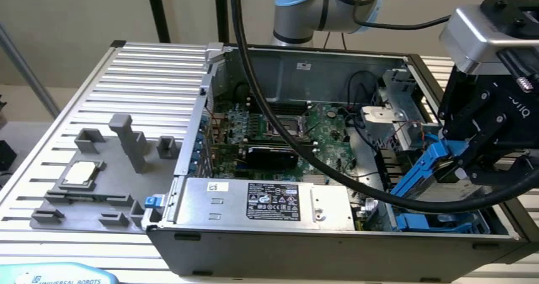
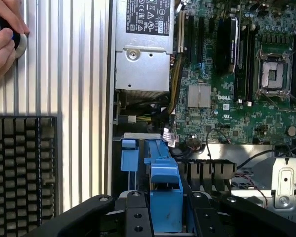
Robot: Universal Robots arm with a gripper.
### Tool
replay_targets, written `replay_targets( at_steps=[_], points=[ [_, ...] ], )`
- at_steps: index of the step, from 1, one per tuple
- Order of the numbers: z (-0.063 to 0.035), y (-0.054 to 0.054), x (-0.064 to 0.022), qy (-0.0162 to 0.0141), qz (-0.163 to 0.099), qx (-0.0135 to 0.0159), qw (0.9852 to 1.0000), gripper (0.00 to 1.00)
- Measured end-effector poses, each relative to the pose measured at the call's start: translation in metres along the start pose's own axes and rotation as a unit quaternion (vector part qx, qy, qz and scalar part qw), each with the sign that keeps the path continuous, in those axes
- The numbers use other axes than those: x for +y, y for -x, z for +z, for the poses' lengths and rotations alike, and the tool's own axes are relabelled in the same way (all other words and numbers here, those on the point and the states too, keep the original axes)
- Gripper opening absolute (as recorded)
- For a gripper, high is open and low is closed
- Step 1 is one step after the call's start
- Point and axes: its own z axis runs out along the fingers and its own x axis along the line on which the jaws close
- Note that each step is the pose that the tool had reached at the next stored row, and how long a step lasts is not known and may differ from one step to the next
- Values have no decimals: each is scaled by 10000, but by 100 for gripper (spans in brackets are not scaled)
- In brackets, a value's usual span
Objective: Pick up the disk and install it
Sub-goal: 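Insert the disk into the insertion slot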
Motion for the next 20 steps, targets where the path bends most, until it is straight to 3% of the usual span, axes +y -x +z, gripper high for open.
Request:
replay_targets(
  at_steps=[20],
  points=[
    [257,-49,-5,47,-139,-60,9999,33]
  ],
)
